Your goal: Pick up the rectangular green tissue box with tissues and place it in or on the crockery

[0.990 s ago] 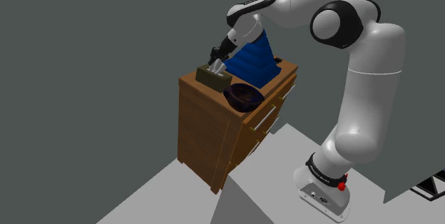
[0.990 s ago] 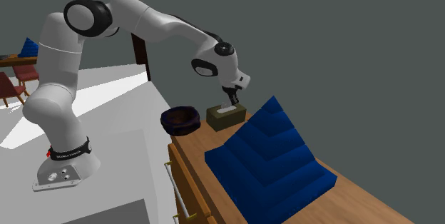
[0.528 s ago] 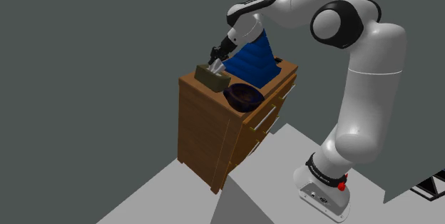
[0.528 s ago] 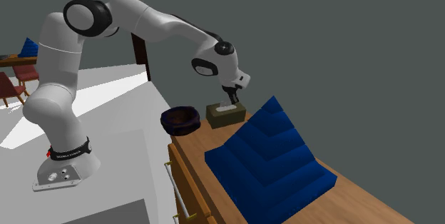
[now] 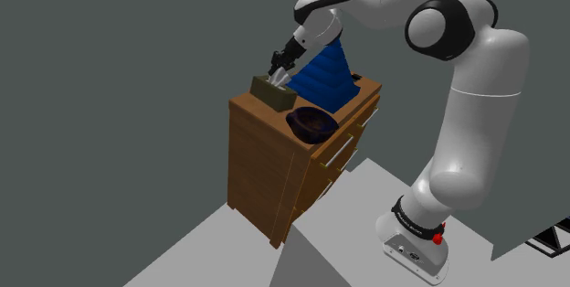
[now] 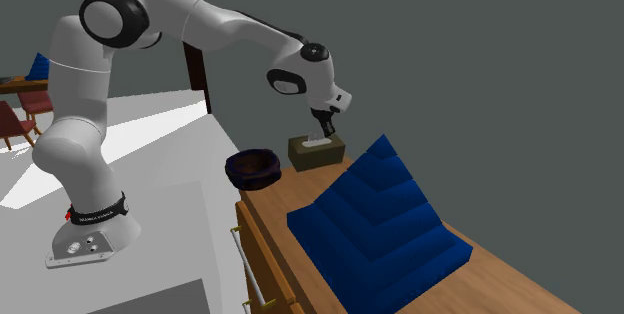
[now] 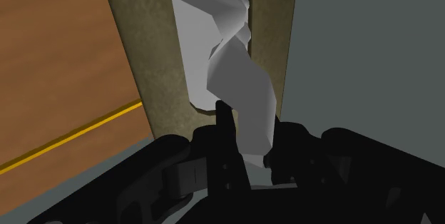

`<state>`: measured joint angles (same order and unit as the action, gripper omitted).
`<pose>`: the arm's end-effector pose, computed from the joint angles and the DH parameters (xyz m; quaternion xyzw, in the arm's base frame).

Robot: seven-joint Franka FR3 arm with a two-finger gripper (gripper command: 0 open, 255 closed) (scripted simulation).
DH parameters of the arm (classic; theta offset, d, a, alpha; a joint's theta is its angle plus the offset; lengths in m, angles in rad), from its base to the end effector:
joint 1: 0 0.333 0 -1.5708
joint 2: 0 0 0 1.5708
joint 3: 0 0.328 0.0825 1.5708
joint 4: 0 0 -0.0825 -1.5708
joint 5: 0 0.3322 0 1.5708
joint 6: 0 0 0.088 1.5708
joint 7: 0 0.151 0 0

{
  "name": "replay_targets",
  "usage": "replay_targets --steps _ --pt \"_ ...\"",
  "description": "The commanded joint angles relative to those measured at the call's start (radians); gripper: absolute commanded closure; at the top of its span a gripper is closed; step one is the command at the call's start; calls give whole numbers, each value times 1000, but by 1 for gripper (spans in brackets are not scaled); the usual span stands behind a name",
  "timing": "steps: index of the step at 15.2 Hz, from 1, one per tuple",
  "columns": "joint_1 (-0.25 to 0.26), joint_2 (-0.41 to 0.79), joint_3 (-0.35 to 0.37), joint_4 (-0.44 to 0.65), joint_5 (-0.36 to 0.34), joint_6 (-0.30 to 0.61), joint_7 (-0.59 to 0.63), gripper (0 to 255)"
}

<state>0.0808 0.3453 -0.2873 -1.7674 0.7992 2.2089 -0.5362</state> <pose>0.6270 -0.0645 0.3923 -0.9569 0.0478 -0.1562 0.2404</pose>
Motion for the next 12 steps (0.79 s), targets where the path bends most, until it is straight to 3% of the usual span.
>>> replay_targets --steps 1,12 --pt "3 -12 -4 10 -14 -16 19 255" --pt "8 -61 -22 81 -76 -110 106 255"
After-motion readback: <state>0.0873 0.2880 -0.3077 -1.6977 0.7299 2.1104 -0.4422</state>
